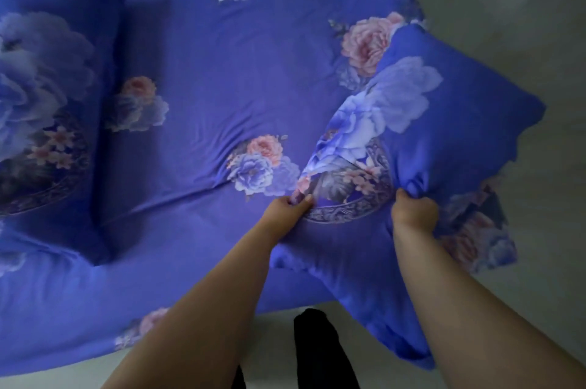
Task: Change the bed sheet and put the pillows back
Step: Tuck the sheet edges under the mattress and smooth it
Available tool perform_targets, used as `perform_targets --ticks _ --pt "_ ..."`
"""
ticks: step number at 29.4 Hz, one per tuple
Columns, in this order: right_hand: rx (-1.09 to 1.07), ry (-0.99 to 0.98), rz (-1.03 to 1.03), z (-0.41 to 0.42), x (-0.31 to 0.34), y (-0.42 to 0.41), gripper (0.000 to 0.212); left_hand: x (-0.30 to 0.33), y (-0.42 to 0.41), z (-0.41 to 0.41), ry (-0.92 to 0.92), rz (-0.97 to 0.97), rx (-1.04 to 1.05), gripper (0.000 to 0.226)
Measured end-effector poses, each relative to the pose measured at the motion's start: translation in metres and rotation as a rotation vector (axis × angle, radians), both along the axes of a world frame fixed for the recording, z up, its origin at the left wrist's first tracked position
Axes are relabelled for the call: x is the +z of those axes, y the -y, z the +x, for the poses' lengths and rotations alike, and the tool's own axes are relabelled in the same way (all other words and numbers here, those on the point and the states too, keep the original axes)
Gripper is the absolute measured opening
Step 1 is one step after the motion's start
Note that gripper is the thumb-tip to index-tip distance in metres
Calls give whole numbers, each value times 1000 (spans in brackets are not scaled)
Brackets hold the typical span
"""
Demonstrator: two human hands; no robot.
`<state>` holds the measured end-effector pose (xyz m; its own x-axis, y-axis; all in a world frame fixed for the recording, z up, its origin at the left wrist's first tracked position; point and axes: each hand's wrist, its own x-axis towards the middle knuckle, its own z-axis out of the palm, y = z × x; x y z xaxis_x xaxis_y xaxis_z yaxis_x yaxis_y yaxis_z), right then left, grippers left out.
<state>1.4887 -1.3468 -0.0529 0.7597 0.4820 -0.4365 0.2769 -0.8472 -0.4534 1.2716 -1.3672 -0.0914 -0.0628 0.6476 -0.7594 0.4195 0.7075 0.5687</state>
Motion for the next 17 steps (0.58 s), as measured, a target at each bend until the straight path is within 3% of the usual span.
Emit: perform_targets --ticks 5,8,11,13,14,17 --pt "161 65 410 -26 37 -40 31 30 1 15 -191 321 211 21" --pt "312 118 624 -39 63 -76 27 52 -12 24 -210 454 425 30" --pt "573 249 719 -35 86 -129 27 67 -35 39 -170 534 545 22" --pt "763 411 733 -32 97 -174 28 71 -51 49 -92 555 438 17" --pt "813 498 705 -33 102 -197 32 71 -59 49 -73 551 290 18" --pt "938 566 668 -61 102 -240 49 53 -76 34 -170 530 -261 54"
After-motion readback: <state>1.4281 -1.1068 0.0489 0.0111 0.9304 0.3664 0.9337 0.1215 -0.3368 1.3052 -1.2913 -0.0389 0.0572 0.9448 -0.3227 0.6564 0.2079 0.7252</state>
